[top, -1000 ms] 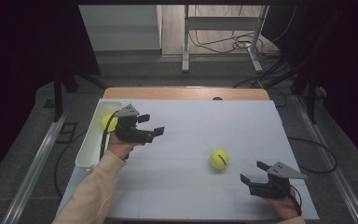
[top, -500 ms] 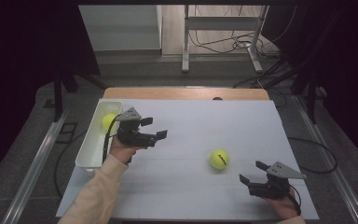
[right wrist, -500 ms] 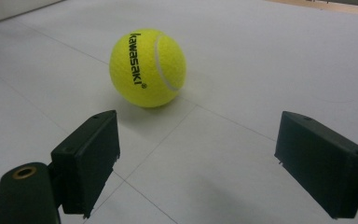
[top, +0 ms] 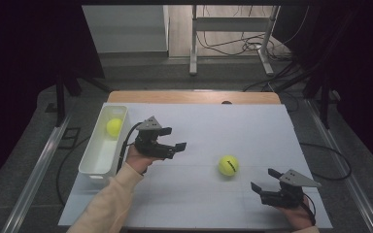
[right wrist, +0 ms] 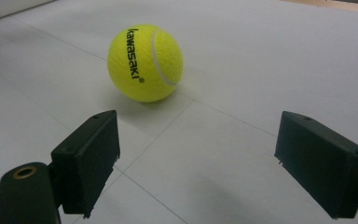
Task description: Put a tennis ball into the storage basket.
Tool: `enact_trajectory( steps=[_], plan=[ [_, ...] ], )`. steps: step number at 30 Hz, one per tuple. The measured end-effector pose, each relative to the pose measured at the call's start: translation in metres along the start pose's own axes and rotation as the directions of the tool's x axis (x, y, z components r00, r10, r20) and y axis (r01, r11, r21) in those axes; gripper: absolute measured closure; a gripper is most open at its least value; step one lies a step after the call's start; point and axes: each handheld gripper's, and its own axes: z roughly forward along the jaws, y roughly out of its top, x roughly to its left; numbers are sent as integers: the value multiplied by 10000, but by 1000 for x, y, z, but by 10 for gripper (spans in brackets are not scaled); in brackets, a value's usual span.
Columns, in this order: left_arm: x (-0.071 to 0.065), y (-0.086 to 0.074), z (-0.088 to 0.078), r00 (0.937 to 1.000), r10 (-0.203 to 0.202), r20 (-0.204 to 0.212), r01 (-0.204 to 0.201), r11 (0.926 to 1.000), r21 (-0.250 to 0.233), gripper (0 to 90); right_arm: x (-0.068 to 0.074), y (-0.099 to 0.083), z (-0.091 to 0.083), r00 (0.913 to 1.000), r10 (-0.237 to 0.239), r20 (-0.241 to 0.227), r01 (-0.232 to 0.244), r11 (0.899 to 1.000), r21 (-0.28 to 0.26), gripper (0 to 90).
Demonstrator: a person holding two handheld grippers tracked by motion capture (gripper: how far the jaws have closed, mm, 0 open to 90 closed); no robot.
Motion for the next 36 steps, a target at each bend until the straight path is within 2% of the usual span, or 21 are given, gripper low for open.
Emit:
enact_trajectory(
  steps=[22, 29, 36],
  plan=[
    [-15, -2, 26, 9975, 544, 443, -567, 9971, 516, 135, 1, 1, 4, 10000, -35, -74, 36, 10000, 70, 142],
    [-20, -7, 41, 9958, 693, 591, -744, 9932, 890, 129, 4, 3, 6, 9998, -95, -148, 96, 9999, 45, 143],
    [-25, -10, 51, 9935, 892, 700, -958, 9906, 979, 129, 3, 3, 6, 9999, -74, -131, 75, 10000, 62, 143]
  ],
)
